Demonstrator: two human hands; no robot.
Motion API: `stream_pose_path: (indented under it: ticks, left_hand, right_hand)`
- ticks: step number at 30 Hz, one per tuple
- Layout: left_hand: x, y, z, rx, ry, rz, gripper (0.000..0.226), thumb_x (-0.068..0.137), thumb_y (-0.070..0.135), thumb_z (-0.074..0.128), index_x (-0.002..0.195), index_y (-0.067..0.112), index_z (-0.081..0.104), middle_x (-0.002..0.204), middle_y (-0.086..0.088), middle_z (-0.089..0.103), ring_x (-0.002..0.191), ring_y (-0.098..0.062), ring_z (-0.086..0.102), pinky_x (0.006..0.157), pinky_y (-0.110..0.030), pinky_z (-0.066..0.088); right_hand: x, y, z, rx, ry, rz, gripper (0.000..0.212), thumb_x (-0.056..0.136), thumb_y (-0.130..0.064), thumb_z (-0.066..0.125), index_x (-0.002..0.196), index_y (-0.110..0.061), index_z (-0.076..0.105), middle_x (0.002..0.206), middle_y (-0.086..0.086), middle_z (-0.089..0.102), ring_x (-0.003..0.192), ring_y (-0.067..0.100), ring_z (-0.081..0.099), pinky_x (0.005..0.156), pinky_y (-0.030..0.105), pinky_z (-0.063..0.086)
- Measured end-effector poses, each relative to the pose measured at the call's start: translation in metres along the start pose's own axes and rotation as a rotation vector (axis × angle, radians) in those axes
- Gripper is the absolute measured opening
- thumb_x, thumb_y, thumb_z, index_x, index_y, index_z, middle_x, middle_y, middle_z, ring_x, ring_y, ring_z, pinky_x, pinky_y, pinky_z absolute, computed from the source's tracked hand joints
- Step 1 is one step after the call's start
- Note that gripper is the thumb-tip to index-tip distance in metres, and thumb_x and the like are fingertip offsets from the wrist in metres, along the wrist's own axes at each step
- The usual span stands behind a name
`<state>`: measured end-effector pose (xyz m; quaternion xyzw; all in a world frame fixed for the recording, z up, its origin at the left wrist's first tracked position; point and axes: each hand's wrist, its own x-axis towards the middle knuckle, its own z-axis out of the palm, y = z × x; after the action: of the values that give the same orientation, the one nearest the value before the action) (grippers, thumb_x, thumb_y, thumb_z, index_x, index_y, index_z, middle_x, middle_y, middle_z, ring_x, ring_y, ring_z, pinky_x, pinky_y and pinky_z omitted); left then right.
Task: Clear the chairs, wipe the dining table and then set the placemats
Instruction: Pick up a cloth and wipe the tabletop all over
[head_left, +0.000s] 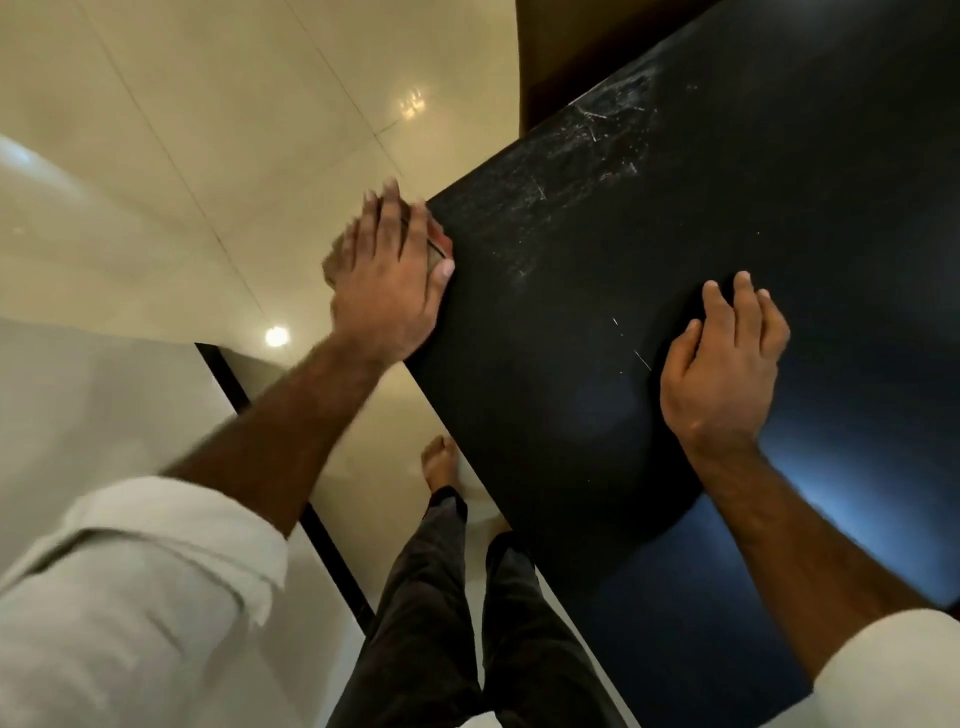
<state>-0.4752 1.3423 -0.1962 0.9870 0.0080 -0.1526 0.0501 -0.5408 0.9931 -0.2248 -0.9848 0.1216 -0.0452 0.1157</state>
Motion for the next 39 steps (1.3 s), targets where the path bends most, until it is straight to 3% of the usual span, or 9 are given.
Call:
stream_pose_path:
  ticks: [4,12,18,21,23,26,30,35,39]
  left_hand:
    - [0.003,0.034,0.001,0.003,0.048,-0.026,0.084,0.112,0.062,0.022,0.176,0.012,0.001,0.185,-0.015,-0.009,0.171,-0.037,-0.007,0.138,-0.056,0.002]
    - [-0.124,0.094,0.044,0.026,-0.122,0.388,0.085,0.113,0.060,0.030,0.176,0.014,-0.005,0.183,-0.012,-0.020,0.170,-0.035,-0.018,0.138,-0.058,0.005]
    - [-0.039,0.033,0.020,0.061,-0.026,0.147,0.081,0.113,0.062,0.019,0.176,0.016,-0.005,0.184,-0.010,-0.016,0.170,-0.035,-0.015,0.138,-0.059,0.001]
    - [-0.004,0.060,0.012,0.058,0.008,0.122,0.081,0.113,0.061,0.019,0.176,0.013,-0.001,0.185,-0.012,-0.012,0.171,-0.035,-0.011,0.138,-0.058,0.003]
    - [-0.009,0.103,0.017,0.053,0.002,0.247,0.082,0.113,0.059,0.025,0.176,0.011,0.002,0.184,-0.015,-0.008,0.171,-0.037,-0.007,0.138,-0.058,0.005]
    - [-0.068,0.166,0.041,0.057,-0.009,0.542,0.084,0.112,0.054,0.039,0.175,0.006,0.013,0.184,-0.019,0.000,0.171,-0.041,-0.002,0.138,-0.058,0.009]
    - [-0.153,0.163,0.067,0.078,-0.115,0.747,0.083,0.114,0.056,0.038,0.176,0.009,0.010,0.185,-0.016,-0.005,0.171,-0.037,-0.007,0.138,-0.055,0.005]
    - [-0.118,0.106,0.048,0.133,-0.116,0.542,0.086,0.113,0.061,0.037,0.176,0.016,0.000,0.184,-0.010,-0.014,0.171,-0.033,-0.013,0.138,-0.052,-0.003]
    - [-0.037,0.078,0.018,0.103,-0.079,0.330,0.083,0.112,0.064,0.022,0.176,0.018,-0.006,0.184,-0.006,-0.019,0.170,-0.029,-0.017,0.139,-0.055,0.003]
  right_hand:
    - [-0.002,0.001,0.000,0.001,0.017,-0.003,0.049,0.116,-0.030,0.042,0.160,-0.012,0.050,0.173,0.014,0.040,0.159,0.039,0.031,0.126,0.052,0.039]
    - [0.000,0.006,-0.006,0.075,-0.017,-0.006,0.049,0.115,-0.031,0.043,0.161,-0.017,0.051,0.174,0.008,0.039,0.160,0.034,0.028,0.125,0.048,0.038]
    - [0.003,0.007,-0.002,0.110,-0.022,-0.001,0.048,0.115,-0.030,0.043,0.160,-0.019,0.053,0.175,0.004,0.039,0.162,0.029,0.026,0.126,0.045,0.038]
    - [0.003,0.014,-0.001,0.257,0.016,0.040,0.048,0.112,-0.022,0.044,0.157,-0.017,0.059,0.170,-0.001,0.048,0.161,0.023,0.031,0.127,0.036,0.037]
    - [0.001,0.020,-0.002,0.453,0.069,0.097,0.049,0.108,-0.018,0.046,0.154,-0.011,0.063,0.161,0.001,0.058,0.157,0.020,0.041,0.128,0.032,0.036]
    - [-0.001,0.028,-0.003,0.733,0.137,0.161,0.052,0.102,-0.020,0.045,0.147,-0.006,0.068,0.151,0.005,0.067,0.150,0.019,0.053,0.126,0.045,0.042]
    - [-0.002,0.033,-0.006,0.810,0.128,0.151,0.055,0.100,-0.023,0.042,0.143,-0.004,0.071,0.147,0.004,0.070,0.147,0.016,0.056,0.123,0.048,0.045]
    - [0.000,0.034,-0.009,0.837,0.118,0.147,0.053,0.100,-0.021,0.043,0.143,-0.006,0.072,0.148,0.005,0.069,0.149,0.017,0.055,0.125,0.048,0.044]
    - [-0.004,0.033,-0.010,0.842,0.122,0.159,0.052,0.100,-0.018,0.044,0.142,-0.006,0.072,0.146,0.002,0.069,0.148,0.017,0.056,0.125,0.043,0.044]
